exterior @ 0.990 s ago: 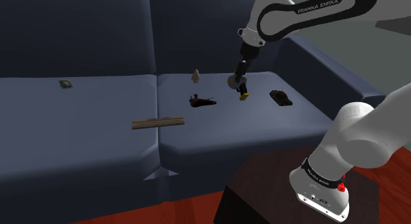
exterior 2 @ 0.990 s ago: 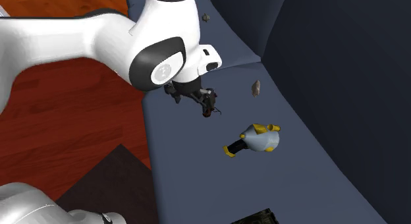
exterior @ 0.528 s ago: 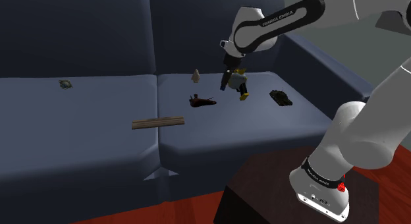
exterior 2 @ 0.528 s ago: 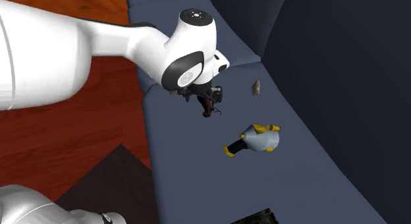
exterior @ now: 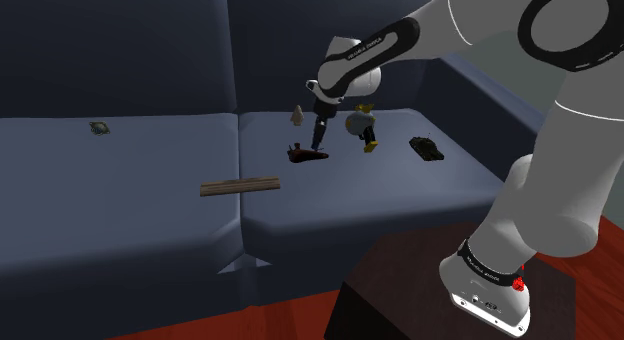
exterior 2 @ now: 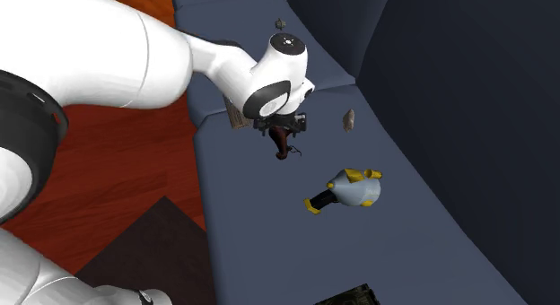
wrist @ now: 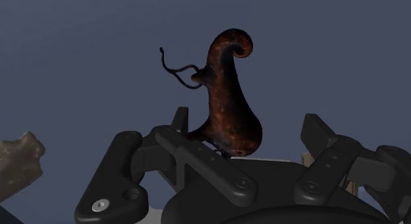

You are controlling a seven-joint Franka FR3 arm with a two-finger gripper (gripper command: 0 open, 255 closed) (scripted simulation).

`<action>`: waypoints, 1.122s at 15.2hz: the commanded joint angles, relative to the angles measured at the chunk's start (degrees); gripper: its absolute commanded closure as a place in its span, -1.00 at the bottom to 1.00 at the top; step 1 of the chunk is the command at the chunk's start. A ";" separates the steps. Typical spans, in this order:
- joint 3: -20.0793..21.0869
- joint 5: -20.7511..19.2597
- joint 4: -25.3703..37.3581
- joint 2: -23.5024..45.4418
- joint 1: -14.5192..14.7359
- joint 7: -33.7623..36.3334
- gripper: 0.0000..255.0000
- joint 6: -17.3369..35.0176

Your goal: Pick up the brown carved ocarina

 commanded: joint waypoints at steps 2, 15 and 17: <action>1.73 3.33 4.42 5.87 -0.53 -5.16 -1.00 0.80; 2.88 5.82 3.58 9.81 -1.21 -7.41 1.00 5.31; 2.88 5.82 3.58 9.81 -1.21 -7.42 1.00 5.32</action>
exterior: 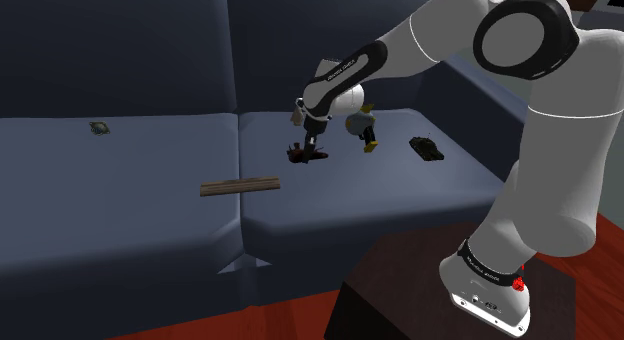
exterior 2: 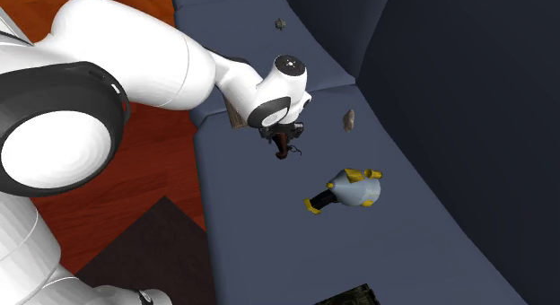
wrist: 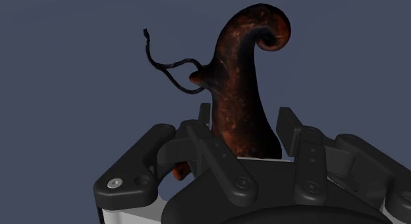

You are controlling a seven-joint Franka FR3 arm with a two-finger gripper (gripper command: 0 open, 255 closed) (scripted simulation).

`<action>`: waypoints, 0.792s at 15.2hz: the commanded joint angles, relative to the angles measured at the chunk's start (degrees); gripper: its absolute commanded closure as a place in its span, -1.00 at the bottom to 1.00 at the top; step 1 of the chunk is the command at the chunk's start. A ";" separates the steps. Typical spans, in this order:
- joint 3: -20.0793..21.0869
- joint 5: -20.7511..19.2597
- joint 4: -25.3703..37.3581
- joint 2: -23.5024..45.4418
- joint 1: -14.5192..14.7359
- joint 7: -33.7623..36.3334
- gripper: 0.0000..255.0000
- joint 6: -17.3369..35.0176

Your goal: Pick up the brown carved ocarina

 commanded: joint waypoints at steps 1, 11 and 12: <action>0.00 0.00 0.00 -0.01 0.00 0.00 1.00 0.01; -1.02 -2.33 0.76 -3.67 0.58 2.10 1.00 -4.16; -1.14 -2.65 0.91 -4.16 0.65 2.39 1.00 -4.77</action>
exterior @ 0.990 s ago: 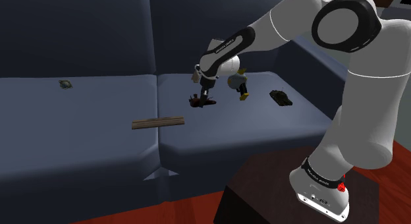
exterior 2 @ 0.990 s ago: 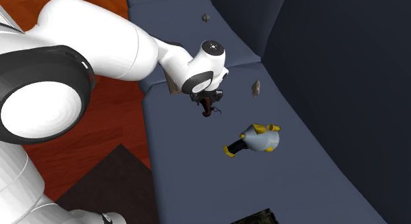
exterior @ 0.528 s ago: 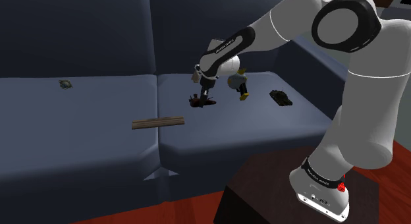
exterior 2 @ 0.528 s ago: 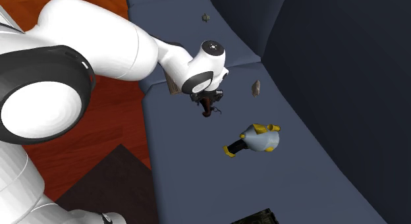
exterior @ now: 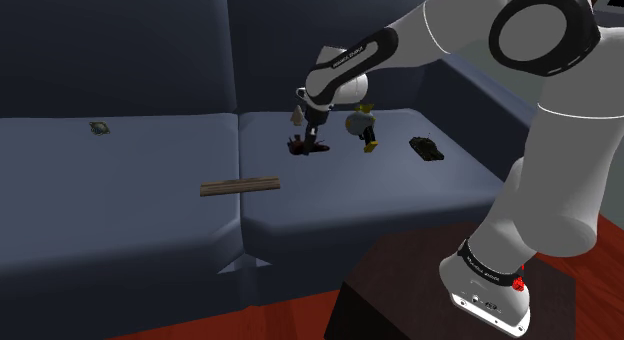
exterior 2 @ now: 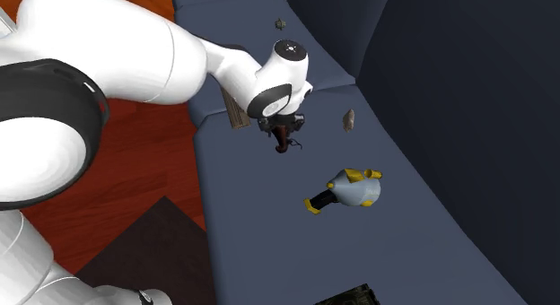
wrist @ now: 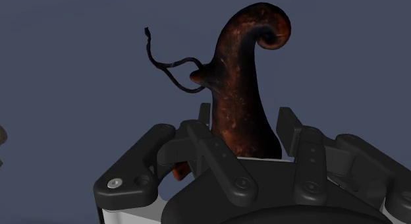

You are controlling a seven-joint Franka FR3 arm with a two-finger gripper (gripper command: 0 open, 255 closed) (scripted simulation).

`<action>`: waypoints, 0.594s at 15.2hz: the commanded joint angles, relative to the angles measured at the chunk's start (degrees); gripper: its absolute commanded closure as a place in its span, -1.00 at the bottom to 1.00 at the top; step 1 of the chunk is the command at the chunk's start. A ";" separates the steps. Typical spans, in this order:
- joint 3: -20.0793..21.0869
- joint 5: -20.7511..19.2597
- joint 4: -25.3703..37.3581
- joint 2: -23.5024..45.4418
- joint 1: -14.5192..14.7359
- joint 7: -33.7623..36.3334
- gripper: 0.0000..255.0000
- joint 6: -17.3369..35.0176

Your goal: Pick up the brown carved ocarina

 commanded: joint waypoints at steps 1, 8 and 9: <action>-0.29 -0.69 0.41 -1.05 0.09 0.57 1.00 -1.39; -0.87 -2.49 1.71 -3.86 0.41 2.27 1.00 -5.26; -0.86 -2.49 1.72 -3.85 0.41 2.27 1.00 -5.27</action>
